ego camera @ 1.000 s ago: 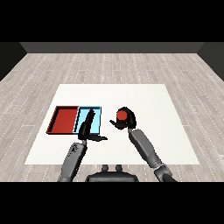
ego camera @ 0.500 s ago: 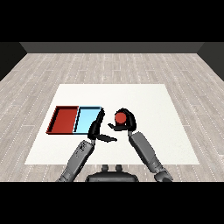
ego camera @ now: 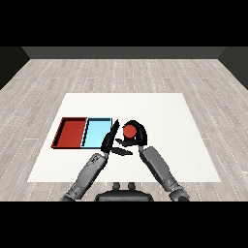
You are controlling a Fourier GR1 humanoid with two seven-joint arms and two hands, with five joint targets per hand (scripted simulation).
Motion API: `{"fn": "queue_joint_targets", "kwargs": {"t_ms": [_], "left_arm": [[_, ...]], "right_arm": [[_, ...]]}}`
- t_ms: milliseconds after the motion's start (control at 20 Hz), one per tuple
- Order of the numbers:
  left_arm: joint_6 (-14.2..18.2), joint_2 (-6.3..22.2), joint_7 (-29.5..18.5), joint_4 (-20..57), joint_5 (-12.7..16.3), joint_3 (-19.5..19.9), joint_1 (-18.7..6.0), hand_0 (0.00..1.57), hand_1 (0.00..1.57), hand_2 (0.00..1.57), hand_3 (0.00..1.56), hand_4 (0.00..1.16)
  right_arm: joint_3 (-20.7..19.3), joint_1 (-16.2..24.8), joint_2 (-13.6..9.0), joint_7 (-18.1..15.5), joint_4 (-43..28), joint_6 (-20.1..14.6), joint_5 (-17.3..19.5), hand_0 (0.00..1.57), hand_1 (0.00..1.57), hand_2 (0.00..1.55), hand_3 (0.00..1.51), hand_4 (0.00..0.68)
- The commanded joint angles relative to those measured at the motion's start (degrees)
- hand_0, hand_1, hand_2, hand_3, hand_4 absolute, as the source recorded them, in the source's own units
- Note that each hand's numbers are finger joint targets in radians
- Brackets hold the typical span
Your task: Pick the red can and put it in the red box
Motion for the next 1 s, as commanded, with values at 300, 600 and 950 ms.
{"fn": "queue_joint_targets", "kwargs": {"t_ms": [300,600,950], "left_arm": [[7.6,-0.1,2.5,4.0,3.1,-5.8,-6.8,0.0,0.0,0.0,0.0,0.0],[4.9,-0.1,3.1,4.9,1.7,-4.0,-8.3,0.0,0.0,0.0,0.0,0.0],[12.4,0.0,3.5,4.5,-0.4,-7.3,-6.7,0.0,0.0,0.0,0.0,0.43]], "right_arm": [[5.8,0.2,0.1,-0.1,-2.4,-2.9,0.3,1.45,1.45,1.42,1.38,0.615],[8.3,-3.7,0.1,-4.1,2.9,-4.7,-6.8,1.45,1.45,1.43,1.39,0.594],[7.2,-3.8,-0.3,-0.6,-1.8,-4.5,-3.5,1.49,1.49,1.46,1.41,0.504]]}}
